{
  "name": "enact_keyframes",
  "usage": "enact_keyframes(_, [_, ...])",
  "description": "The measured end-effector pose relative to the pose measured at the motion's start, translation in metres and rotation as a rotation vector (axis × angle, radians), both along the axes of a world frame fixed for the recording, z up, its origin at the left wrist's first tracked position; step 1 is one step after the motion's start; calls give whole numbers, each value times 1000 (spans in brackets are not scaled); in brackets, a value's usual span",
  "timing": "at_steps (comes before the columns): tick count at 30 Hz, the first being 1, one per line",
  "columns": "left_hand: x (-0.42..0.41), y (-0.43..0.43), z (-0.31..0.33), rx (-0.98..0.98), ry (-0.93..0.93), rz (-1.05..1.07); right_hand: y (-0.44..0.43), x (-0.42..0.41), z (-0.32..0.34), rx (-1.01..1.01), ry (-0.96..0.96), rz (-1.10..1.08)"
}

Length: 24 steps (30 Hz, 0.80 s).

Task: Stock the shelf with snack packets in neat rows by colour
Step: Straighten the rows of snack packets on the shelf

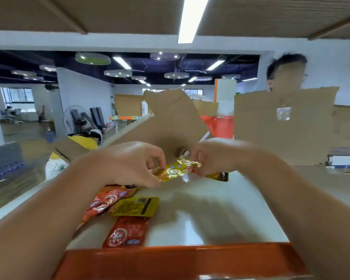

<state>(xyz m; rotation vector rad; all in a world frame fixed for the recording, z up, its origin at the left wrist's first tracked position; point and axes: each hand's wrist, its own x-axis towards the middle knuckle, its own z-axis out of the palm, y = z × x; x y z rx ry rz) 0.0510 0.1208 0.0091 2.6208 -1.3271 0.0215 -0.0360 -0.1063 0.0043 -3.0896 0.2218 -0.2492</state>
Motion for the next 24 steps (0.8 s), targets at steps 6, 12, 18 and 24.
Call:
enact_keyframes(6, [-74, -88, 0, -254, -95, -130, -77, -135, 6, 227, -246, -59])
enact_keyframes(12, [-187, -223, -23, -429, -45, -325, -180, -289, -12, 249, -370, -253])
enact_keyframes(18, [-313, -364, -58, -557, 59, -455, -269, -442, -44, 300, -483, -472])
enact_keyframes(24, [-412, -472, -96, -547, 171, -617, -334, -561, -76, 272, -554, -700])
